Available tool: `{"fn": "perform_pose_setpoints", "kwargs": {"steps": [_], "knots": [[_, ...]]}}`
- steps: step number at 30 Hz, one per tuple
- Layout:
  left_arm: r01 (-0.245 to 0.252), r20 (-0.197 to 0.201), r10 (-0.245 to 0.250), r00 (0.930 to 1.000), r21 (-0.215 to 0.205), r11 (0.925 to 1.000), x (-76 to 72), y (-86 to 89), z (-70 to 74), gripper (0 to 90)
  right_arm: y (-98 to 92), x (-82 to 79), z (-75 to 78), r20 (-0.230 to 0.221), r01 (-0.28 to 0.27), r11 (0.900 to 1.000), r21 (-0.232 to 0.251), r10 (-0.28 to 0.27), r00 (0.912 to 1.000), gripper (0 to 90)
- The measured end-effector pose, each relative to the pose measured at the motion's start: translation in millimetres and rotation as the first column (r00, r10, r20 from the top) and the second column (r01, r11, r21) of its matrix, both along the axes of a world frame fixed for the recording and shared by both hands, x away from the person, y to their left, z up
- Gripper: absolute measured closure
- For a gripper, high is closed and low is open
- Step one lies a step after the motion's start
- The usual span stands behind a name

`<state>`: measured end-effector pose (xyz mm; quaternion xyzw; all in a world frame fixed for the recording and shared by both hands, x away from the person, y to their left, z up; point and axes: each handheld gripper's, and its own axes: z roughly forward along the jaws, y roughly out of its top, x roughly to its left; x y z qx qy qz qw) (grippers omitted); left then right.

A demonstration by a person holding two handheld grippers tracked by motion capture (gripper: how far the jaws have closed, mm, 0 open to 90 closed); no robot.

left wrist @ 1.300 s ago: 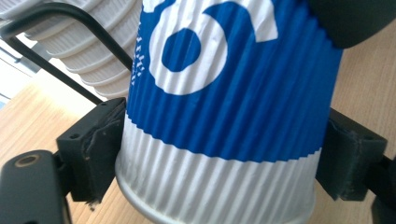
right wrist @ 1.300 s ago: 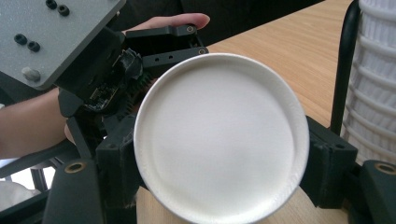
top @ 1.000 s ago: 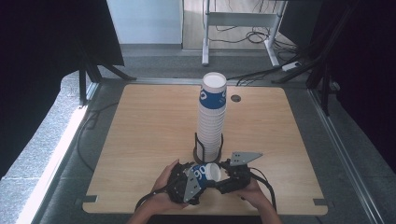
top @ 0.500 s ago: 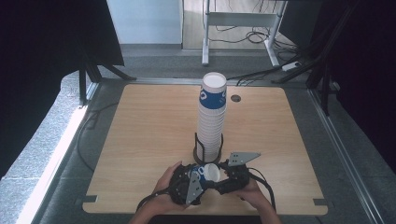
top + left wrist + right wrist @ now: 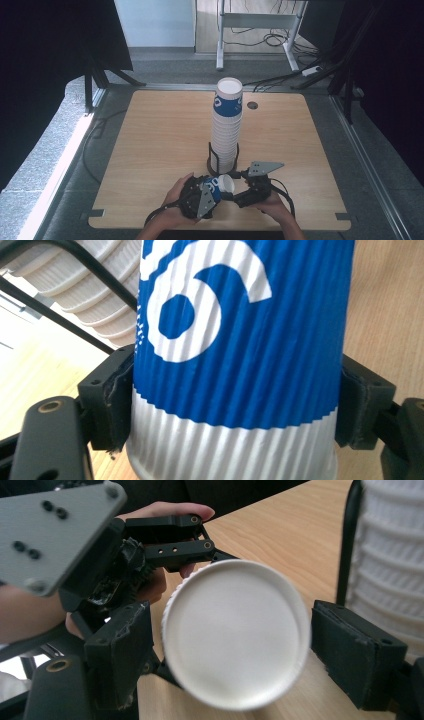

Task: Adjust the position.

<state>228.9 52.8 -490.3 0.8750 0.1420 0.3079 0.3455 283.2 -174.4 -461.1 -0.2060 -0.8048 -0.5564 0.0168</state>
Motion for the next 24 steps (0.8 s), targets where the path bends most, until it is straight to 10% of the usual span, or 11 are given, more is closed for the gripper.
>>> {"fn": "perform_pose_setpoints", "kwargs": {"steps": [9, 15, 19, 24], "knots": [[0.015, 0.020, -0.016, 0.9997, 0.030, 0.9994, 1.4, -5.4, 3.0, 19.5, -16.2, -1.9, 15.3, 0.012, -0.029, 0.992, -0.124, 0.031, 0.9995, 19.4], [0.020, 0.036, -0.021, 0.9991, 0.029, 0.9994, 2.1, -9.0, 7.1, 19.5, -17.2, 4.4, 31.4, -0.011, -0.068, 0.965, -0.254, 0.068, 0.9976, 20.5], [0.023, 0.061, -0.026, 0.9978, 0.047, 0.9986, 0.7, -12.7, 7.5, 19.5, -6.4, 8.3, 45.4, -0.044, -0.132, 0.920, -0.370, 0.124, 0.9912, 19.5], [0.026, 0.085, -0.032, 0.9958, 0.071, 0.9971, -1.1, -18.0, 10.0, 19.5, 11.0, 15.2, 54.1, -0.105, -0.203, 0.838, -0.506, 0.173, 0.9792, 18.9]]}}
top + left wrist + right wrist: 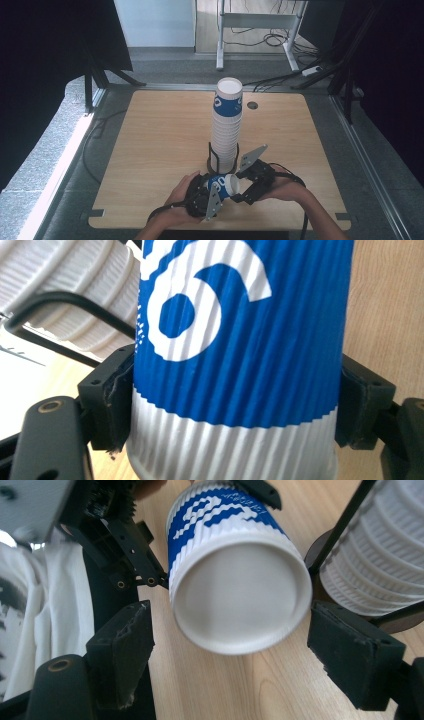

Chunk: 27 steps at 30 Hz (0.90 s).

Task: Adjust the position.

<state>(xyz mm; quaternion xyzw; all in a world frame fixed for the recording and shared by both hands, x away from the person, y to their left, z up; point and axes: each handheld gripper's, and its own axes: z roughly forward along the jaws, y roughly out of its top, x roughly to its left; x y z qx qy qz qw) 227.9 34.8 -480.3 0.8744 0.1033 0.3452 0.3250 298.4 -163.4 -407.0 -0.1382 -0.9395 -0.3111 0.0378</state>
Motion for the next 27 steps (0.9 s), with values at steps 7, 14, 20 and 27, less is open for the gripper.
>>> {"fn": "perform_pose_setpoints", "kwargs": {"steps": [7, 14, 20, 27], "knots": [[0.011, 0.035, -0.012, 0.9993, 0.041, 0.9991, -1.3, -6.5, 0.2, 19.5, 19.1, 7.5, 1.7, -0.036, -0.056, 0.993, -0.102, 0.053, 0.9980, 18.9], [0.020, 0.045, -0.023, 0.9987, 0.067, 0.9976, -3.0, -9.1, -2.2, 19.5, 31.1, 13.1, -7.1, -0.070, -0.088, 0.983, -0.160, 0.078, 0.9945, 23.5], [0.021, 0.052, -0.025, 0.9983, 0.071, 0.9973, -3.3, -11.7, -3.3, 19.4, 35.8, 15.6, -13.4, -0.086, -0.107, 0.975, -0.196, 0.091, 0.9921, 25.6], [0.012, 0.053, -0.016, 0.9985, 0.067, 0.9977, -2.7, -12.9, -5.2, 18.7, 33.0, 15.9, -16.0, -0.080, -0.104, 0.977, -0.185, 0.090, 0.9927, 26.9]]}}
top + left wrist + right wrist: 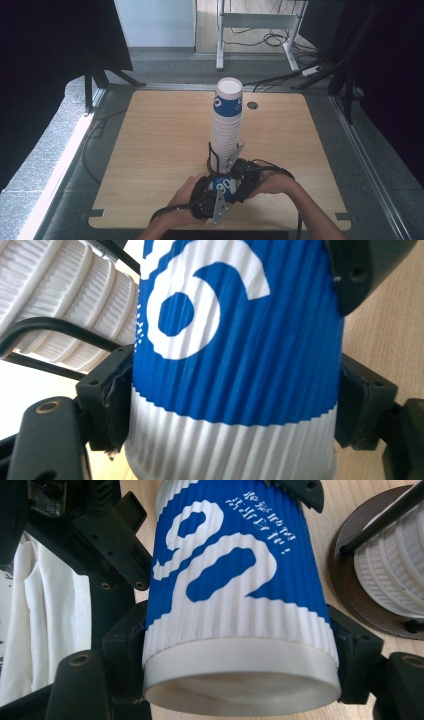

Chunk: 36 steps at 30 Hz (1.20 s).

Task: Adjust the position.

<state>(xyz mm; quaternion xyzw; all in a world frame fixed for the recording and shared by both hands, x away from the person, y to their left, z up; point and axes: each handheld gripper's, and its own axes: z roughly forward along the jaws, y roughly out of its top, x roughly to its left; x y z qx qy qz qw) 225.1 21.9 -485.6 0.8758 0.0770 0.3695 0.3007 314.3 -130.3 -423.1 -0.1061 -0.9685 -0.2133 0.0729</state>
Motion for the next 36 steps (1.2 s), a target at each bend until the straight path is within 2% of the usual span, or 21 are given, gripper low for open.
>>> {"fn": "perform_pose_setpoints", "kwargs": {"steps": [3, 5, 8, 12, 14, 17, 19, 20, 22, 23, 24, 25, 27, 28, 29, 30, 32, 33, 34, 35, 36], "knots": [[-0.008, -0.010, 0.008, 0.9999, -0.002, 1.0000, 0.8, -0.5, 1.5, 16.4, -2.3, -0.7, 0.3, 0.016, -0.002, 1.000, 0.023, 0.002, 0.9999, 27.5], [-0.018, -0.010, 0.018, 0.9998, -0.008, 0.9998, 1.4, -0.2, 2.9, 11.5, -4.2, -2.0, 1.3, 0.029, 0.001, 0.999, 0.034, -0.002, 0.9996, 27.7], [-0.034, -0.053, 0.030, 0.9982, -0.061, 0.9976, 2.7, 5.6, 7.0, 2.7, -9.6, -3.4, 4.2, 0.045, 0.012, 0.998, 0.068, -0.015, 0.9989, 27.8], [-0.045, -0.104, 0.030, 0.9941, -0.145, 0.9884, 4.7, 17.6, 12.2, 1.4, -21.8, -4.9, 8.5, 0.076, 0.041, 0.990, 0.134, -0.052, 0.9957, 27.7], [-0.054, -0.130, 0.030, 0.9910, -0.184, 0.9815, 6.3, 23.0, 13.5, 1.4, -27.4, -6.0, 10.1, 0.083, 0.064, 0.982, 0.177, -0.080, 0.9933, 27.7], [-0.065, -0.169, 0.026, 0.9854, -0.227, 0.9717, 8.2, 29.9, 14.8, 1.8, -35.3, -8.1, 11.0, 0.100, 0.086, 0.965, 0.247, -0.114, 0.9884, 27.7], [-0.074, -0.197, 0.022, 0.9802, -0.264, 0.9616, 9.4, 33.8, 15.1, 1.8, -39.7, -9.9, 10.3, 0.116, 0.098, 0.951, 0.295, -0.137, 0.9838, 27.7], [-0.082, -0.221, 0.018, 0.9752, -0.284, 0.9553, 10.7, 37.2, 15.9, 1.9, -41.1, -10.7, 9.8, 0.118, 0.101, 0.945, 0.312, -0.144, 0.9824, 27.7], [-0.091, -0.256, 0.005, 0.9666, -0.322, 0.9424, 12.7, 42.6, 16.8, 2.4, -44.4, -13.0, 8.0, 0.125, 0.103, 0.928, 0.357, -0.156, 0.9797, 27.7], [-0.097, -0.268, 0.004, 0.9635, -0.337, 0.9364, 13.1, 44.2, 16.9, 2.5, -46.1, -14.9, 6.8, 0.127, 0.110, 0.915, 0.387, -0.171, 0.9770, 27.7], [-0.103, -0.285, -0.003, 0.9584, -0.355, 0.9290, 14.1, 47.6, 17.4, 3.0, -47.0, -15.8, 5.9, 0.123, 0.114, 0.908, 0.403, -0.178, 0.9763, 27.7], [-0.109, -0.294, -0.004, 0.9558, -0.366, 0.9243, 14.2, 48.8, 17.4, 3.2, -48.8, -17.4, 3.3, 0.130, 0.116, 0.893, 0.435, -0.189, 0.9732, 27.6], [-0.117, -0.309, -0.009, 0.9511, -0.385, 0.9154, 14.8, 51.4, 17.7, 3.6, -50.6, -19.3, 0.1, 0.126, 0.125, 0.872, 0.473, -0.208, 0.9700, 27.6], [-0.122, -0.324, -0.017, 0.9459, -0.404, 0.9068, 15.5, 53.7, 18.0, 3.9, -51.3, -20.1, -1.5, 0.127, 0.126, 0.864, 0.488, -0.213, 0.9687, 27.6], [-0.127, -0.333, -0.021, 0.9428, -0.417, 0.9001, 15.8, 54.5, 17.9, 4.1, -52.6, -22.1, -4.3, 0.132, 0.133, 0.845, 0.518, -0.233, 0.9635, 27.6], [-0.131, -0.348, -0.032, 0.9371, -0.435, 0.8907, 16.6, 56.4, 18.1, 4.5, -53.5, -22.6, -5.8, 0.133, 0.134, 0.834, 0.536, -0.240, 0.9617, 27.6], [-0.136, -0.364, -0.044, 0.9304, -0.453, 0.8811, 17.6, 58.8, 18.2, 5.0, -55.9, -25.8, -10.1, 0.131, 0.141, 0.794, 0.591, -0.266, 0.9550, 27.6], [-0.141, -0.375, -0.050, 0.9258, -0.463, 0.8749, 18.4, 60.1, 18.1, 5.1, -56.9, -26.7, -11.5, 0.134, 0.141, 0.780, 0.609, -0.276, 0.9519, 27.7], [-0.146, -0.386, -0.055, 0.9210, -0.471, 0.8697, 19.4, 61.7, 18.1, 5.3, -58.0, -28.0, -13.3, 0.132, 0.145, 0.761, 0.633, -0.290, 0.9479, 27.7], [-0.148, -0.391, -0.059, 0.9185, -0.477, 0.8662, 20.1, 62.7, 18.1, 5.4, -59.4, -29.1, -15.5, 0.132, 0.146, 0.737, 0.660, -0.305, 0.9433, 27.7], [-0.153, -0.398, -0.062, 0.9153, -0.486, 0.8605, 20.6, 63.8, 18.1, 5.4, -60.3, -29.9, -16.7, 0.132, 0.146, 0.723, 0.675, -0.313, 0.9404, 27.7]]}}
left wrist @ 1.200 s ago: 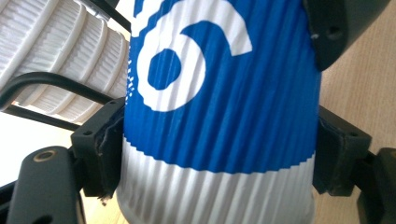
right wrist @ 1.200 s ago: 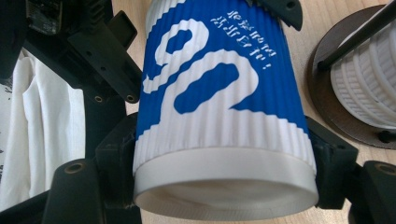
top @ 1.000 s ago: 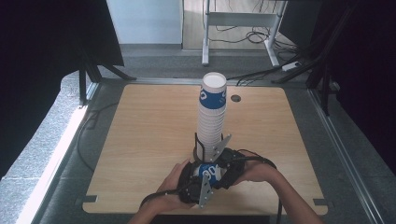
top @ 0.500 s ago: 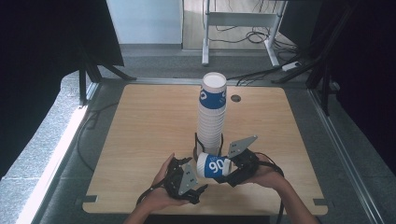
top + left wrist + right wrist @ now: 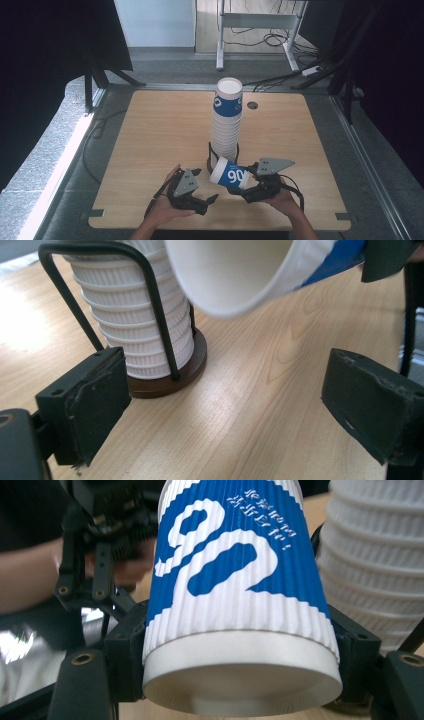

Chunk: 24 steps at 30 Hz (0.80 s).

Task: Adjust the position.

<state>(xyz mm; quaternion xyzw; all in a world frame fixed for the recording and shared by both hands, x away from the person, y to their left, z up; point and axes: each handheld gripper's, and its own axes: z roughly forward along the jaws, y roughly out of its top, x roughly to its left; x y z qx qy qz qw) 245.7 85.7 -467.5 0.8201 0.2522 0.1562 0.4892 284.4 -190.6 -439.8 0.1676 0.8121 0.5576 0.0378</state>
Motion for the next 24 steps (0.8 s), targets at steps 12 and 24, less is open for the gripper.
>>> {"fn": "perform_pose_setpoints", "kwargs": {"steps": [12, 24], "knots": [[0.015, -0.145, -0.050, 0.9881, -0.233, 0.9724, 8.3, 8.1, 3.5, 5.5, -4.3, -10.1, -22.7, 0.082, 0.053, 0.980, 0.190, -0.069, 0.9942, 27.7], [0.031, -0.228, -0.121, 0.9661, -0.362, 0.9315, 18.4, 4.4, 3.2, 5.5, -1.1, -12.7, -35.9, 0.088, 0.042, 0.969, 0.243, -0.065, 0.9940, 27.8]]}}
